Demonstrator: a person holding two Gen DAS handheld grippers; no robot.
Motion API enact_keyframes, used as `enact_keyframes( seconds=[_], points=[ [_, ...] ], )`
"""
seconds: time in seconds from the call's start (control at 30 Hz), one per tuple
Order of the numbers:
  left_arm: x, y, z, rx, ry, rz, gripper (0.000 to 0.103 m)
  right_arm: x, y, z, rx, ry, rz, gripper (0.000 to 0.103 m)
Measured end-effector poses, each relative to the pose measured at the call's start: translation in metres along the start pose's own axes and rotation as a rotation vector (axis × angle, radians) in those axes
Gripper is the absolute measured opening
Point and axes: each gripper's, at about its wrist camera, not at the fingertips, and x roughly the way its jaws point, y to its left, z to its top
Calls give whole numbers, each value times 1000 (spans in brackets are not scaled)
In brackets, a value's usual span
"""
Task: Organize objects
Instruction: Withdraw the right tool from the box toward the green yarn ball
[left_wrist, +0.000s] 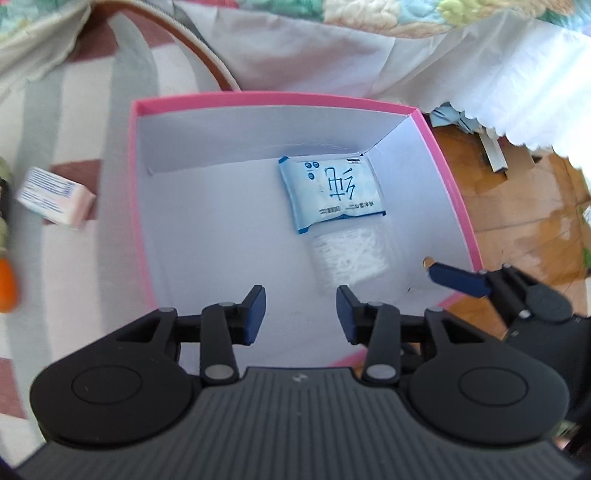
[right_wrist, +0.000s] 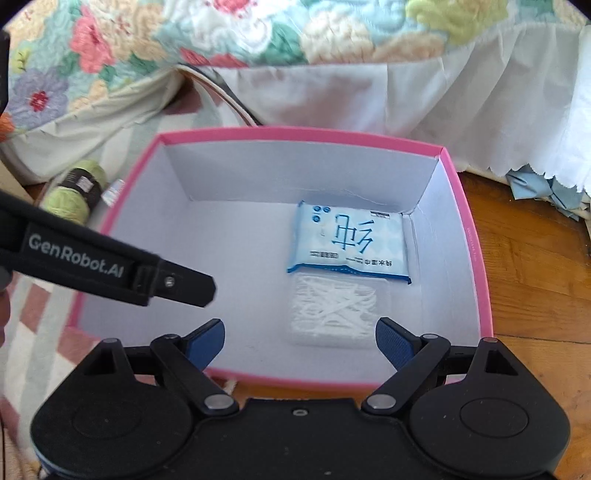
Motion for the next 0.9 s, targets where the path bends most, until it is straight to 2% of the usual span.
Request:
enact_keyframes(
  seconds=[0.03,0.1,0.37,0.53,0.7,0.9],
  points=[
    [-7,2,-3,6,-5,2,44,9,2,-1,-1,-4,8,91],
    [-20,8,-9,7,-13,4,48,-1,6,-3,-6,-14,23,91],
    [-65,20,-35,64,-7,71,49,-38,25,-13,-39,-29,34,93],
    [-90,28,-50,91,-1,92,49,-58,30,-18,-10,-30,79,97],
    [-116,37,-63,89,-19,92,55,-80,39,-24,-12,-62,94,100],
    [-138,45,-75,97,-36,100,56,-103,60,-32,-61,-100,121,101]
  ],
)
